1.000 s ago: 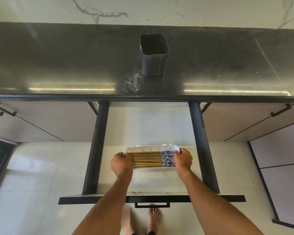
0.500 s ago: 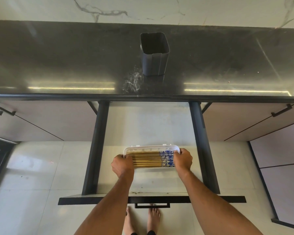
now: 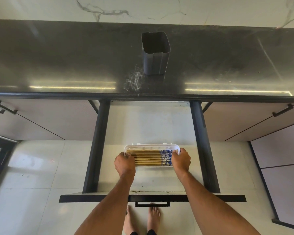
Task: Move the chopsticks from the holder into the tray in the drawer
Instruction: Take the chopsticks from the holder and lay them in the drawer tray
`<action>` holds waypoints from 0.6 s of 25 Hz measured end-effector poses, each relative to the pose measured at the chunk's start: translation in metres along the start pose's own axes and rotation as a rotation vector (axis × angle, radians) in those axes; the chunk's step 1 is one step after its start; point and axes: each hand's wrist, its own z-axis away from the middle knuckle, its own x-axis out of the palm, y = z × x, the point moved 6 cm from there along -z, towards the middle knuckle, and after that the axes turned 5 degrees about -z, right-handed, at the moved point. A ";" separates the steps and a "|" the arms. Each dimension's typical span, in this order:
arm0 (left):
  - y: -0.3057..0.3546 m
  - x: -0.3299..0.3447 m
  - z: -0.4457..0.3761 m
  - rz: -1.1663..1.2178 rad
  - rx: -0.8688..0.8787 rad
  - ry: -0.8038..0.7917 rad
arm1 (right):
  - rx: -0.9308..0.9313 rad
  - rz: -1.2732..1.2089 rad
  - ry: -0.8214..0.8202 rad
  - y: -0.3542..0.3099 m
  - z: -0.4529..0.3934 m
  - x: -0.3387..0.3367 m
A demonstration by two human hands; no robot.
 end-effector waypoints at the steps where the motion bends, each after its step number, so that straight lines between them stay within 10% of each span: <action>1: 0.000 0.000 0.000 -0.003 0.006 -0.004 | -0.003 0.005 -0.006 0.000 0.000 0.000; 8: 0.010 -0.004 0.006 -0.062 0.146 -0.027 | -0.066 0.058 -0.027 -0.003 0.003 -0.004; 15: 0.051 -0.023 0.048 -0.477 0.728 0.162 | -0.655 0.371 -0.031 -0.041 0.038 -0.017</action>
